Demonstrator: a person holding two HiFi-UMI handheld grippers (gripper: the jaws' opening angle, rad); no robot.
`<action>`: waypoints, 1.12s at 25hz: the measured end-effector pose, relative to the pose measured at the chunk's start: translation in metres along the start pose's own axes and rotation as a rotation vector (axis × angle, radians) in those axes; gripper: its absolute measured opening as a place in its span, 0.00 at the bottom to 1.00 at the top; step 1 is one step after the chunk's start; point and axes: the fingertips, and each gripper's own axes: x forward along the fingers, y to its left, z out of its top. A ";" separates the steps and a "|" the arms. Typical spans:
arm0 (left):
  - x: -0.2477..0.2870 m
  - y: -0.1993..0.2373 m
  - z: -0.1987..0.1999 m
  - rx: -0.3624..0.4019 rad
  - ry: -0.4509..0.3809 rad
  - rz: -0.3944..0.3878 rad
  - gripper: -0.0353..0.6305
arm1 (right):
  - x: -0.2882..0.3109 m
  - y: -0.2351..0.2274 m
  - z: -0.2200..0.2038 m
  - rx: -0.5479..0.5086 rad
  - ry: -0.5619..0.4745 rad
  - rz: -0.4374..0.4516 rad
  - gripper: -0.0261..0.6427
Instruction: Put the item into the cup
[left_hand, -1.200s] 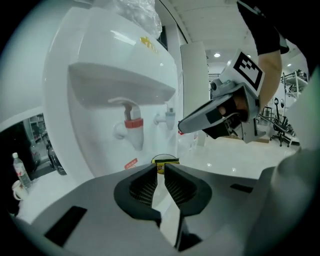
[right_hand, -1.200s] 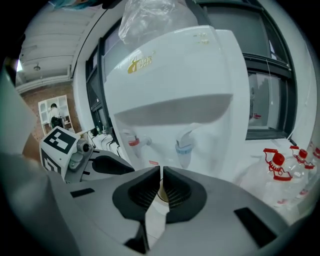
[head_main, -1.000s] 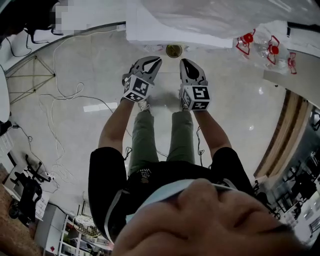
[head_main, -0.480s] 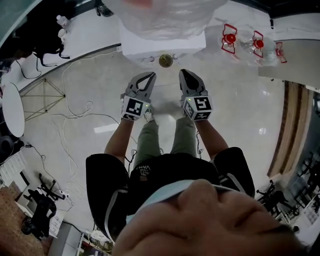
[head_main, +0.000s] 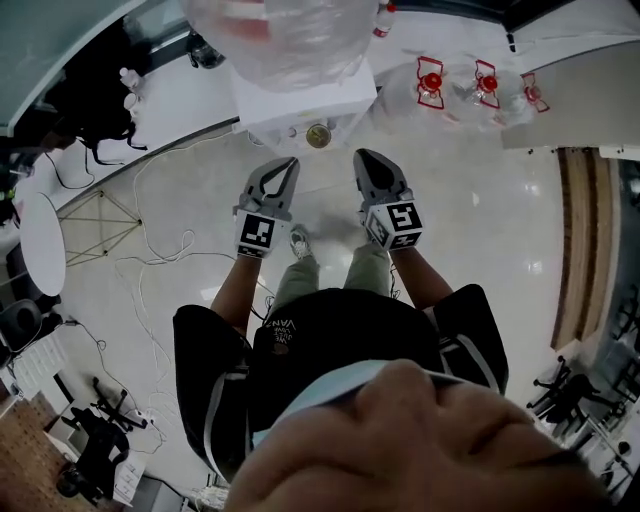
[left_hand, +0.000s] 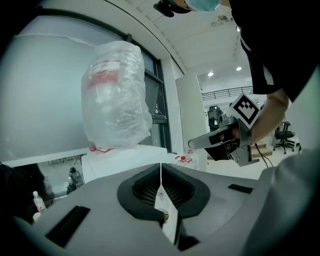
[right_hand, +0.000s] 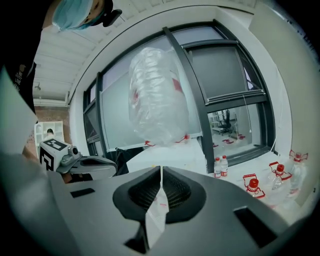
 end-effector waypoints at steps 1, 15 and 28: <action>-0.004 -0.004 0.006 -0.002 -0.002 0.002 0.09 | -0.008 0.002 0.004 -0.005 -0.001 -0.001 0.11; -0.065 -0.025 0.083 0.002 -0.069 0.020 0.09 | -0.083 0.023 0.071 -0.023 -0.102 -0.045 0.11; -0.116 -0.015 0.123 -0.001 -0.121 0.092 0.09 | -0.107 0.048 0.100 -0.040 -0.148 -0.034 0.11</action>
